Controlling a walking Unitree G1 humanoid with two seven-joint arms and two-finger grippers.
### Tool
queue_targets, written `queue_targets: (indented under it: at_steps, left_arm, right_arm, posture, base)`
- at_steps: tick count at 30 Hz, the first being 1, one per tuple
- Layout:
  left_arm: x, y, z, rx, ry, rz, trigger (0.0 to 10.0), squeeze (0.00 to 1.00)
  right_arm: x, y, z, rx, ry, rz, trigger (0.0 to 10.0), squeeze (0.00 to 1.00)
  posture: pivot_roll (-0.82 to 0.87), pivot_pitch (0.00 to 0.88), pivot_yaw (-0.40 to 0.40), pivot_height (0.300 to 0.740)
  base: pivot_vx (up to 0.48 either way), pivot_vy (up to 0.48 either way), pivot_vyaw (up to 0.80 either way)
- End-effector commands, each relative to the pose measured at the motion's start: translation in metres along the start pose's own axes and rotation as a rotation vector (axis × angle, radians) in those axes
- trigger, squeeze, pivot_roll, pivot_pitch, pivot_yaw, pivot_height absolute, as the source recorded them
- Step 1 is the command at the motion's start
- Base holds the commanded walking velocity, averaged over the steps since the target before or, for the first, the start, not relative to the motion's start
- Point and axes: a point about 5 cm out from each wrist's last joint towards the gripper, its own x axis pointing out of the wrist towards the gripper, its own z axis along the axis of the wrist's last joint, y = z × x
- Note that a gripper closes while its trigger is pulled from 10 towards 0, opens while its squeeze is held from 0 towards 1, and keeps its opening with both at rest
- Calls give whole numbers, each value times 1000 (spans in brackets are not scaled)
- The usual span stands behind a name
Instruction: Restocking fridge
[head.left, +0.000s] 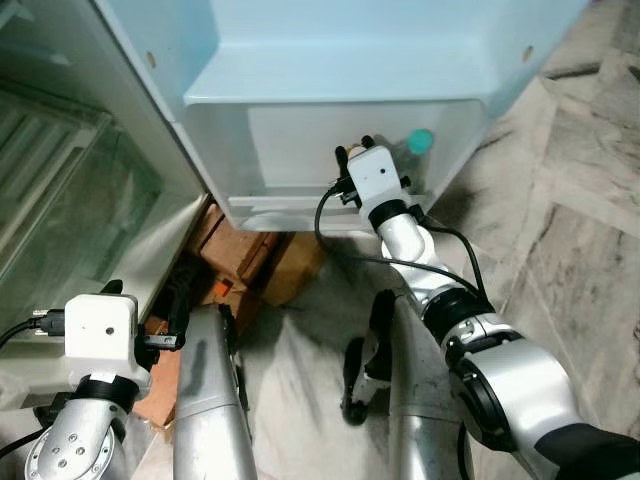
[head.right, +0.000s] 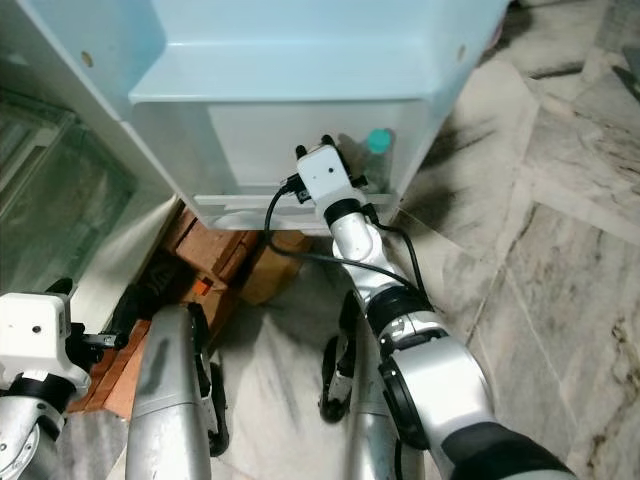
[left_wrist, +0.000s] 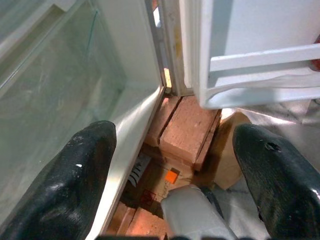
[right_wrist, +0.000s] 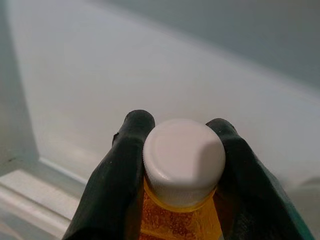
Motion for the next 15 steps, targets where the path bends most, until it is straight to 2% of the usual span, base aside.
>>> queue_targets:
  at_steps: [1,2,3,10,13,15]
  left_arm:
    - [-2,0,-2,0,20,-8,10000,0]
    - [-1,0,-2,1,20,-9,10000,0]
    - [0,0,-2,1,19,-9,10000,0]
    - [5,-2,-2,-3,15,-19,10000,0]
    - [7,-2,-2,-3,14,-20,10000,0]
    - [12,-1,-3,0,9,-20,10000,0]
  right_arm:
    - [-4,-17,-17,48,103,-74,10000,0]
    - [-4,-18,-18,68,115,-75,10000,0]
    - [-5,-20,-19,86,129,-92,10000,1000]
    - [-1,-31,-17,126,146,-163,10000,1000]
    - [3,-35,-11,129,129,-178,10000,1000]
    - [10,-36,2,124,88,-161,10000,1000]
  posture:
    - [222,408,-18,521]
    - [222,408,-18,521]
    - [222,404,-17,521]
    - [224,388,-14,521]
    - [223,384,-14,521]
    - [216,364,-18,521]
  base:
    - [0,0,0]
    - [0,0,0]
    - [0,0,0]
    - [0,0,0]
    - [0,0,0]
    - [0,0,0]
